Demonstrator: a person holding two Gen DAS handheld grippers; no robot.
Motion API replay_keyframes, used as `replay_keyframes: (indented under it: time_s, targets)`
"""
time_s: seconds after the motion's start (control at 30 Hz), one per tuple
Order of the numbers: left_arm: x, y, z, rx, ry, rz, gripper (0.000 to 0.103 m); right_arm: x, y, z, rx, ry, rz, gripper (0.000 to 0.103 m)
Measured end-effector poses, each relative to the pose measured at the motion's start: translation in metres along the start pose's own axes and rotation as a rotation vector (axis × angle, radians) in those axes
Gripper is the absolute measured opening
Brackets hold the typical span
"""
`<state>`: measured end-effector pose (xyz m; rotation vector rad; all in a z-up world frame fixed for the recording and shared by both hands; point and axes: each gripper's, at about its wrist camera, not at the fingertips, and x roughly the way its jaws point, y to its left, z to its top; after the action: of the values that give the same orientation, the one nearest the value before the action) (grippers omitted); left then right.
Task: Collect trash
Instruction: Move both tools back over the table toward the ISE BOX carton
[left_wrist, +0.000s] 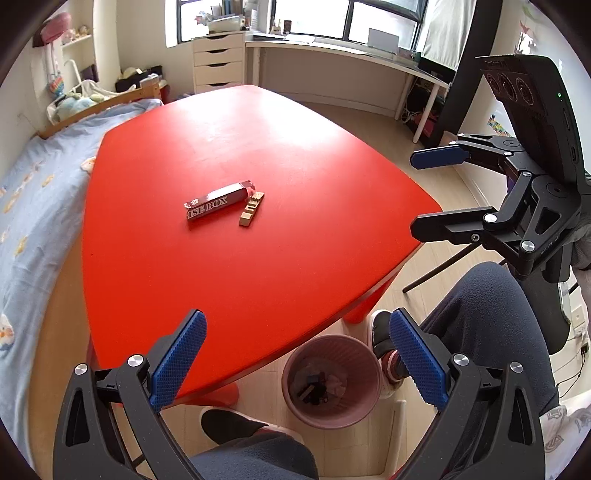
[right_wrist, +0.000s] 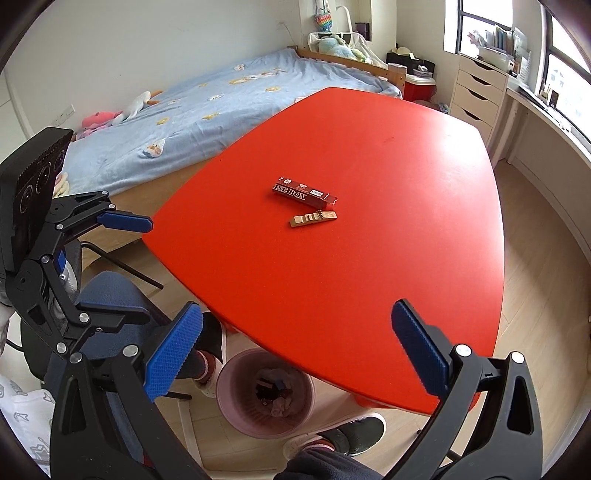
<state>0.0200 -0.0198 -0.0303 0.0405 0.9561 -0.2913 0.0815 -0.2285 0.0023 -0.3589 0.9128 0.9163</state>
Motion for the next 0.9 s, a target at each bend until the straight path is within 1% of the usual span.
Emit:
replay_keyframes:
  time_s: [0.23, 0.47, 0.67, 0.9]
  targets:
    - [0.013, 0.010, 0.021, 0.023, -0.002, -0.009, 0.095, 0.034, -0.016, 0.044, -0.047, 0.026, 0.000, 0.100]
    - [0.033, 0.024, 0.039, 0.028, 0.013, -0.018, 0.095, 0.083, -0.026, 0.078, -0.100, 0.066, 0.018, 0.100]
    - [0.050, 0.034, 0.046, 0.012, 0.027, -0.027, 0.095, 0.129, -0.036, 0.096, -0.143, 0.112, 0.043, 0.100]
    - [0.064, 0.042, 0.046, 0.003, 0.043, -0.042, 0.095, 0.167, -0.033, 0.103, -0.194, 0.141, 0.087, 0.100]
